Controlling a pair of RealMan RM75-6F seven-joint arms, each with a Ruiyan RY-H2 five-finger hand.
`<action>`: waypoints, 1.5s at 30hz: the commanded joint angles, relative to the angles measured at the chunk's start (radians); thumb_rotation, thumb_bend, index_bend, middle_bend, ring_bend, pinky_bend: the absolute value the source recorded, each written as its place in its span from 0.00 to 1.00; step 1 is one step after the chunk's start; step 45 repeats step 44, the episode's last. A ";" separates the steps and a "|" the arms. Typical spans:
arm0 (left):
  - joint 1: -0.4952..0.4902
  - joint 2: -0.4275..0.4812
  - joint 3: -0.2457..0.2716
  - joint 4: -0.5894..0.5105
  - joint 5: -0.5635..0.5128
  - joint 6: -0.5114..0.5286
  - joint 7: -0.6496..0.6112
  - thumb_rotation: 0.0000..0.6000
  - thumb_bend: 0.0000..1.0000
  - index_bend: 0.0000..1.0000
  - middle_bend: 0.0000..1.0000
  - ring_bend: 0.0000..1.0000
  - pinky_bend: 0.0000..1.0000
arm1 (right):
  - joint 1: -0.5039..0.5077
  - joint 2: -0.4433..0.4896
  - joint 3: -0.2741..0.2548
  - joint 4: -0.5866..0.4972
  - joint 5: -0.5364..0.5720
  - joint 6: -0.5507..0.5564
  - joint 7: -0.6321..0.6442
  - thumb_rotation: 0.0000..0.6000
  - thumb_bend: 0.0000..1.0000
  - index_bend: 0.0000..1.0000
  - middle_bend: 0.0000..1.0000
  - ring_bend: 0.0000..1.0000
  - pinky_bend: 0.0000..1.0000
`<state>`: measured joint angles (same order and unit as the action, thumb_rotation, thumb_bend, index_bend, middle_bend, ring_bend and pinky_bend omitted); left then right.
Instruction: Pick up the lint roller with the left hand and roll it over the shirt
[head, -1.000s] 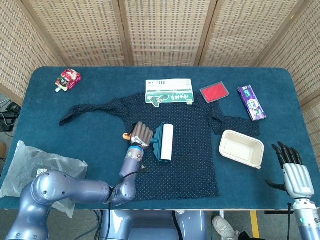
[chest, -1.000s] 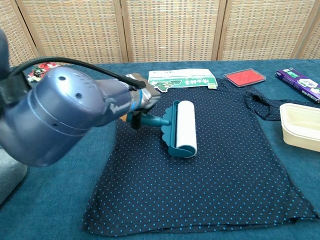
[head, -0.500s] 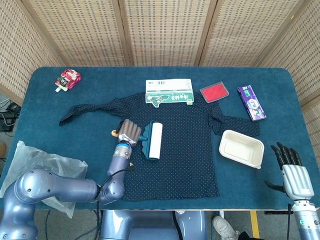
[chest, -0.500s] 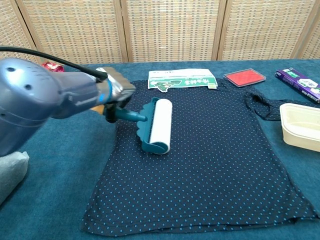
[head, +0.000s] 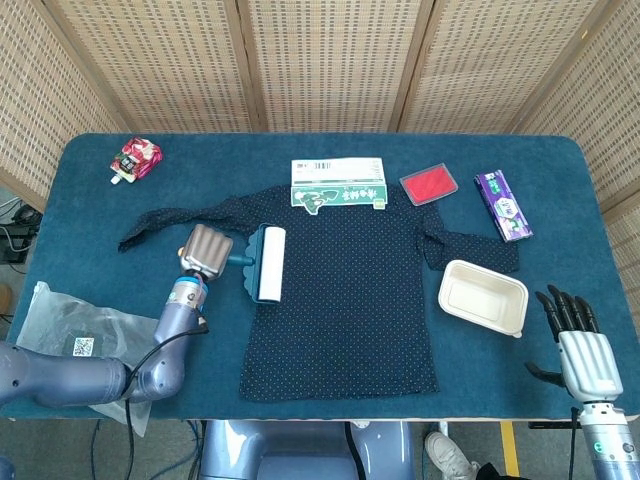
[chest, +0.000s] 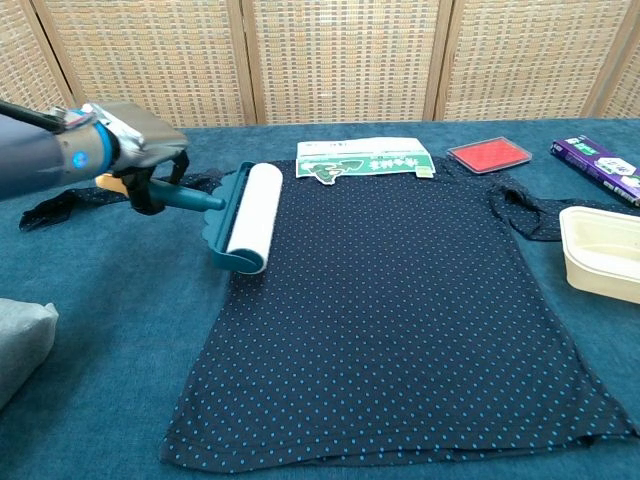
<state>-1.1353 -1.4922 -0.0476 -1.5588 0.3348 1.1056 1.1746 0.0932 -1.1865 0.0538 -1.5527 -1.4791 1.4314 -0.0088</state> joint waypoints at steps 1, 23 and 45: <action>0.029 0.037 0.025 -0.014 0.027 -0.017 -0.031 1.00 0.61 0.54 0.56 0.49 0.43 | -0.002 0.000 -0.001 -0.006 -0.005 0.007 -0.007 1.00 0.15 0.00 0.00 0.00 0.00; 0.304 0.109 0.046 -0.090 0.439 0.170 -0.508 1.00 0.30 0.00 0.00 0.00 0.00 | -0.010 0.003 0.008 -0.002 -0.020 0.044 -0.010 1.00 0.15 0.00 0.00 0.00 0.00; 0.799 0.166 0.294 -0.166 0.988 0.649 -0.767 1.00 0.29 0.00 0.00 0.00 0.00 | -0.018 -0.013 0.006 -0.012 -0.072 0.099 -0.064 1.00 0.15 0.00 0.00 0.00 0.00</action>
